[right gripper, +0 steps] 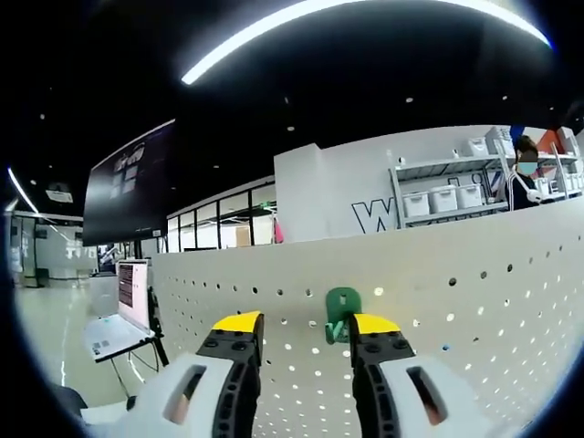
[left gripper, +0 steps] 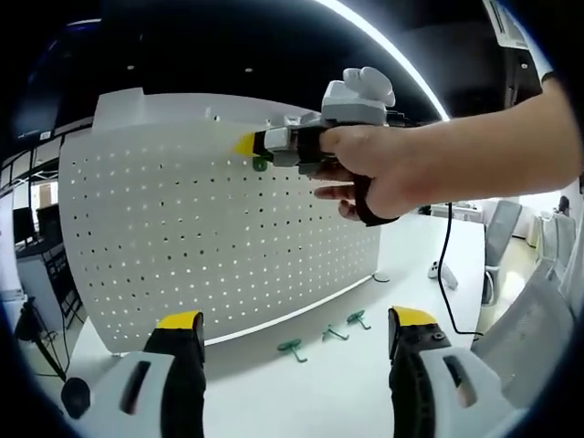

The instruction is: Insert the hook assembly into the mounting plate slot until the hook locks in place.

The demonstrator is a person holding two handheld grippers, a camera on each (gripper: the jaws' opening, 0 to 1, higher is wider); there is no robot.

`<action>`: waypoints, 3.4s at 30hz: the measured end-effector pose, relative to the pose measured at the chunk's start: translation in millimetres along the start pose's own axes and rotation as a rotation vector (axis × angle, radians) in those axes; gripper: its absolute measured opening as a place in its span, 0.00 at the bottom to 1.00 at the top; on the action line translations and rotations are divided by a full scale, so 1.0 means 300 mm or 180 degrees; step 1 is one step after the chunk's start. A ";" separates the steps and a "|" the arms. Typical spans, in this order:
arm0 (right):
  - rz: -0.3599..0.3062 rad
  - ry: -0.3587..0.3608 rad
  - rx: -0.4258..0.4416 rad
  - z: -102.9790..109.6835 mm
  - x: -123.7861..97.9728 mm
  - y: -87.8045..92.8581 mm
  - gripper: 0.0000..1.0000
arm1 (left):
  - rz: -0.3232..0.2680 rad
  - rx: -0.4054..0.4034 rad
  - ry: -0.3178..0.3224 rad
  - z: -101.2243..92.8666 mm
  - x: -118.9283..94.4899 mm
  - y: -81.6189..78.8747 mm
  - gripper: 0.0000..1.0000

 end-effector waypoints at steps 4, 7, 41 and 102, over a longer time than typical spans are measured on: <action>0.0027 -0.0048 -0.0014 -0.011 -0.009 0.007 0.40 | 0.0008 0.0009 0.0002 -0.001 0.001 -0.005 0.85; 0.0034 -0.0145 -0.0033 -0.017 -0.017 0.010 0.43 | 0.0009 0.0027 0.0005 -0.002 0.004 -0.008 0.85; 0.0063 -0.0601 -0.0326 -0.116 -0.252 0.114 0.50 | 0.0039 0.0112 0.0080 -0.007 0.015 -0.018 0.86; 0.0299 -0.0673 -0.0428 -0.227 -0.689 0.333 0.51 | 0.0053 0.0277 0.0161 -0.055 -0.040 -0.010 0.88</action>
Point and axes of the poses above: the point that each gripper's makers call its tool centre point, and the gripper's own axes: x roughly forward along the fingers, z roughly to its left, y roughly out of its underside, the point moved 6 cm from there along -x, roughly backward along the fingers, and after that the axes turned 15 degrees about z, right-handed, at the moved point
